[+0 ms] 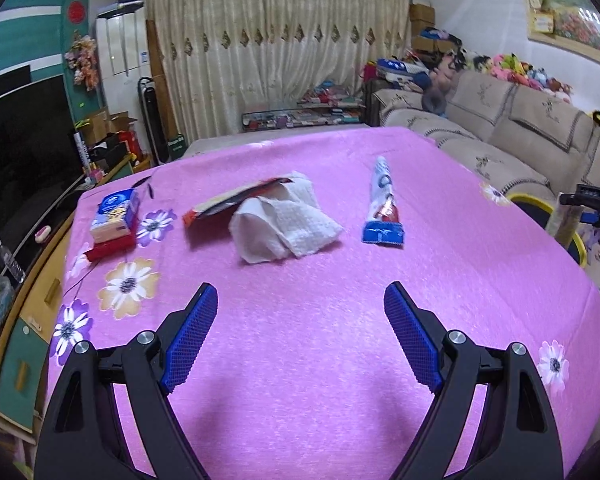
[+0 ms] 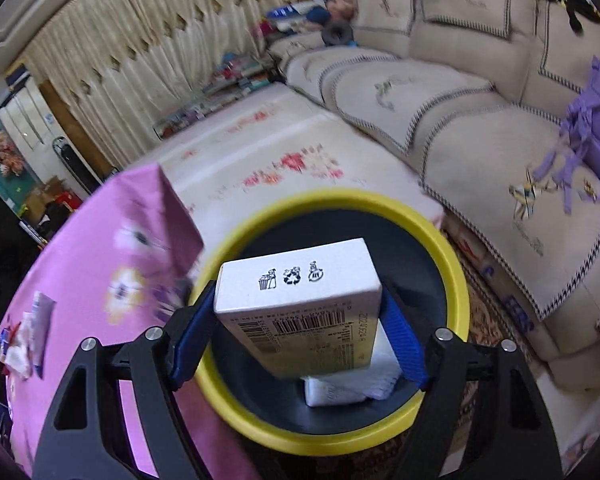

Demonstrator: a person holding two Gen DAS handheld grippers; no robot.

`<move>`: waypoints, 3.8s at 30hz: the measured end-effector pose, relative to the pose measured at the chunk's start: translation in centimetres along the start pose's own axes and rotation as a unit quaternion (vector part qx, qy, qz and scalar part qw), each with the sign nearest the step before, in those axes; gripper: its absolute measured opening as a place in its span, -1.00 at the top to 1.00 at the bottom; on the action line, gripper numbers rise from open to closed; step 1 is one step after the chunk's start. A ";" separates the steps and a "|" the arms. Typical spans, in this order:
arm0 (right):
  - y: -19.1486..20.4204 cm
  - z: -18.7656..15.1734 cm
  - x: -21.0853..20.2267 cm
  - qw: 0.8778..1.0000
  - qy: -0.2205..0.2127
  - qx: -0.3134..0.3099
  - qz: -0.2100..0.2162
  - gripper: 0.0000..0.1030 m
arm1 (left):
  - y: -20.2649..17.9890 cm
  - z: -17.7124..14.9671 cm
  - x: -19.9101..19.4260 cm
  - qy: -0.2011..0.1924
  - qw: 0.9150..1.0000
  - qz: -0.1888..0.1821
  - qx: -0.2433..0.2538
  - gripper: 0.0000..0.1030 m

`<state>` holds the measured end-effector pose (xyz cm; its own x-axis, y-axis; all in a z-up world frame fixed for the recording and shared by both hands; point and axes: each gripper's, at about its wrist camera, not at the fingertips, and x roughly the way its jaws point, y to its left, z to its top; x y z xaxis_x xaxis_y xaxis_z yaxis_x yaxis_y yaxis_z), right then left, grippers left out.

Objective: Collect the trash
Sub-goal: 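Carry the white box over the bin and open the right gripper, then move the left gripper to the toothpaste tube and grasp it, then carry the toothpaste tube over the bin and open the left gripper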

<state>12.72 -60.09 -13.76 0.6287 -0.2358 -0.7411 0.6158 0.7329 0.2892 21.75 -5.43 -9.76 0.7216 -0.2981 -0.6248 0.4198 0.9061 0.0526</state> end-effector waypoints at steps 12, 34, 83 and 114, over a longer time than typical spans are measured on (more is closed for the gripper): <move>0.6 -1.3 -2.2 0.999 -0.040 -0.020 -0.004 -0.67 | -3.9 3.0 0.6 0.020 0.998 -0.048 0.034 -0.64; -1.8 -2.7 -6.4 0.996 -0.074 -0.015 0.039 -0.69 | -9.2 11.0 14.0 0.100 0.992 -0.066 0.036 -0.09; -12.9 -4.4 -14.3 0.992 -0.123 0.007 0.004 -0.69 | -40.2 12.7 7.6 0.091 0.951 -0.232 0.183 0.60; -11.3 -4.9 -13.4 0.994 -0.105 -0.013 0.001 -0.70 | -33.1 13.2 4.6 -0.002 0.971 -0.208 0.121 -0.57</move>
<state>-4.95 -62.11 -10.07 0.7166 -0.3613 -0.5966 0.6043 0.7487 0.2724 18.46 -40.73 -4.14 0.4641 -0.6241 -0.6286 0.7918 0.6104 -0.0213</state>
